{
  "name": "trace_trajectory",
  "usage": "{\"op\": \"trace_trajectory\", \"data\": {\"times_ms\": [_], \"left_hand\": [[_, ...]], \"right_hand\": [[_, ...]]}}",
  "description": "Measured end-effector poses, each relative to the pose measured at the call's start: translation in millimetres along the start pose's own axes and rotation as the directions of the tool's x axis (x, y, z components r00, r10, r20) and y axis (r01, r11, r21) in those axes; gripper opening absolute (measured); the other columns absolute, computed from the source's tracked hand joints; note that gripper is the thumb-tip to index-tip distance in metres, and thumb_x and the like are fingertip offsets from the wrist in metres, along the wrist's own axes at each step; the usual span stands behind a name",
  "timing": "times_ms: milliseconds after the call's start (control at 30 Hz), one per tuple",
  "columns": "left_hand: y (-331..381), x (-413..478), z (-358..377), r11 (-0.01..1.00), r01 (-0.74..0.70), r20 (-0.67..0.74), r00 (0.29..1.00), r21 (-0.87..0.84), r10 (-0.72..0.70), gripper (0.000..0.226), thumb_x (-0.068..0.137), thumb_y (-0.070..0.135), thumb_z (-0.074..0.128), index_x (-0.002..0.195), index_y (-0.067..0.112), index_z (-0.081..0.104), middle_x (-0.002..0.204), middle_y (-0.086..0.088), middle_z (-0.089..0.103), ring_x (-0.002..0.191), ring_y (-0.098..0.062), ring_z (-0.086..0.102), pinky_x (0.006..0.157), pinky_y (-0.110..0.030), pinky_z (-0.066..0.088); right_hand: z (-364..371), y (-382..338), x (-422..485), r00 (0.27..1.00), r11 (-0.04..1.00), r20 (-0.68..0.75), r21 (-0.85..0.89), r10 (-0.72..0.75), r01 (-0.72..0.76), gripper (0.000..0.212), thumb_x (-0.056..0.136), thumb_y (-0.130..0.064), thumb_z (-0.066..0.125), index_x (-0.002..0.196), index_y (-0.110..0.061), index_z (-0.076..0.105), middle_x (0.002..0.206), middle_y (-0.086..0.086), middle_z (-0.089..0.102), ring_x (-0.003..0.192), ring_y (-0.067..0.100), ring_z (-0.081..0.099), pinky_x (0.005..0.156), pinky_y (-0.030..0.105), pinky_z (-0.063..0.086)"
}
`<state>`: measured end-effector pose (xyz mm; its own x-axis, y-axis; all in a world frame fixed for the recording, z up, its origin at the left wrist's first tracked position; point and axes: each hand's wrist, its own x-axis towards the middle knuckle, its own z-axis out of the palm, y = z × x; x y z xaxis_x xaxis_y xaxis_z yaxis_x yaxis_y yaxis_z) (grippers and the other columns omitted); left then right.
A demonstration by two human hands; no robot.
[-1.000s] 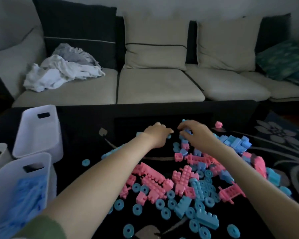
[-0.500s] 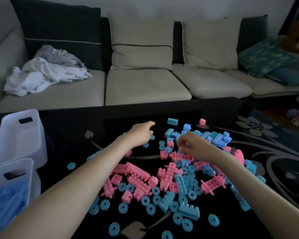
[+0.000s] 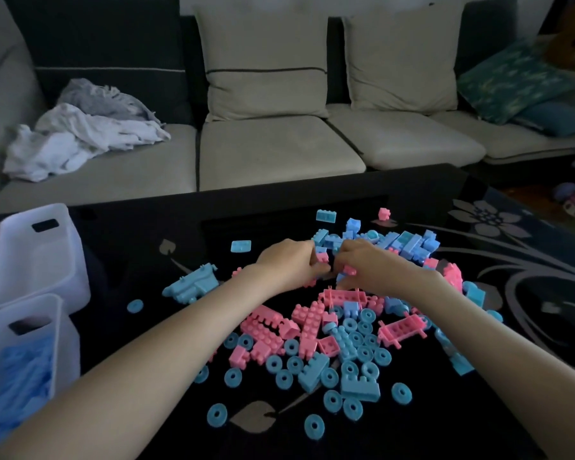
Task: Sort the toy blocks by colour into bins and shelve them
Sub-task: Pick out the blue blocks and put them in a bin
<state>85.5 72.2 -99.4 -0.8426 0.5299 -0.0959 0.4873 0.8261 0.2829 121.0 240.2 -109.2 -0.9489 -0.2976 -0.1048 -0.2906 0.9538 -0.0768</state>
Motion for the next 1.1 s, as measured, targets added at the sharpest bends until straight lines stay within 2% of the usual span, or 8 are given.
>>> {"op": "trace_trajectory", "data": {"times_ms": [133,200,333,533,667,833,1000,1100], "left_hand": [[1,1,-1,1.0,0.019,0.04,0.999,-0.001,-0.019,0.029,0.091,0.043,0.055,0.105,0.017,0.057,0.095,0.0,0.06,0.084,-0.019,0.06,0.069,-0.033,0.048],[0,2,0,0.999,0.014,0.03,0.999,-0.037,-0.013,0.025,0.091,0.037,0.055,0.105,0.016,0.057,0.094,0.0,0.06,0.082,-0.019,0.059,0.066,-0.031,0.046],[-4,2,0,0.984,0.045,0.029,0.999,-0.173,-0.041,0.013,0.093,0.031,0.054,0.092,0.018,0.052,0.084,0.001,0.057,0.068,-0.012,0.054,0.057,-0.024,0.04],[-18,-1,-1,0.979,0.048,0.06,0.998,-0.197,-0.037,0.024,0.093,0.033,0.05,0.094,0.01,0.059,0.088,-0.006,0.065,0.07,-0.016,0.055,0.061,-0.028,0.042],[-23,-7,-2,0.974,0.03,0.056,0.998,-0.227,-0.018,0.023,0.093,0.033,0.052,0.097,0.012,0.061,0.078,-0.001,0.066,0.067,-0.013,0.058,0.061,-0.026,0.044],[-18,-21,-19,0.924,0.069,0.068,0.997,-0.376,-0.047,0.019,0.092,0.037,0.054,0.092,0.02,0.062,0.06,0.007,0.063,0.066,-0.007,0.059,0.066,-0.026,0.043],[-17,-53,-37,0.934,0.104,0.109,0.992,-0.342,-0.07,0.017,0.091,0.037,0.056,0.095,0.021,0.062,0.07,0.008,0.065,0.065,-0.004,0.056,0.059,-0.021,0.042],[-16,-74,-49,0.899,0.123,0.093,0.991,-0.42,-0.092,0.017,0.088,0.035,0.059,0.093,0.02,0.065,0.078,0.007,0.064,0.068,-0.004,0.055,0.055,-0.018,0.039]], "right_hand": [[-6,-3,-1,0.992,0.971,-0.094,0.23,0.084,-0.06,0.024,0.085,-0.034,0.065,0.103,-0.019,0.058,0.105,-0.004,0.053,0.095,0.012,0.049,0.079,0.025,0.043],[-9,-1,0,0.983,0.939,-0.13,0.333,0.132,-0.082,0.022,0.086,-0.035,0.063,0.1,-0.02,0.054,0.101,-0.003,0.057,0.083,0.014,0.055,0.071,0.025,0.045],[-7,2,6,0.975,0.918,-0.154,0.387,0.159,-0.089,0.025,0.09,-0.04,0.056,0.102,-0.019,0.047,0.093,-0.001,0.06,0.077,0.015,0.059,0.071,0.029,0.05],[-5,-1,26,0.954,0.855,-0.203,0.511,0.219,-0.088,0.011,0.086,-0.011,0.052,0.092,-0.013,0.042,0.076,0.004,0.051,0.06,0.015,0.044,0.056,0.03,0.039],[0,-10,47,0.949,0.885,-0.126,0.413,0.29,-0.215,0.009,0.092,-0.019,0.046,0.097,-0.011,0.046,0.087,0.006,0.055,0.067,0.016,0.05,0.061,0.03,0.042],[0,-32,56,0.941,0.942,-0.085,0.107,0.328,-0.319,0.025,0.095,-0.026,0.049,0.11,-0.006,0.044,0.103,0.01,0.057,0.094,0.029,0.06,0.069,0.036,0.044],[-4,-49,46,0.932,0.93,-0.06,-0.07,0.358,-0.362,0.027,0.096,-0.011,0.045,0.122,-0.01,0.044,0.121,0.01,0.055,0.109,0.03,0.057,0.073,0.036,0.041],[-2,-53,45,0.928,0.928,-0.072,-0.048,0.365,-0.369,0.029,0.094,-0.006,0.045,0.123,-0.008,0.043,0.124,0.012,0.055,0.112,0.03,0.057,0.081,0.038,0.046]]}}
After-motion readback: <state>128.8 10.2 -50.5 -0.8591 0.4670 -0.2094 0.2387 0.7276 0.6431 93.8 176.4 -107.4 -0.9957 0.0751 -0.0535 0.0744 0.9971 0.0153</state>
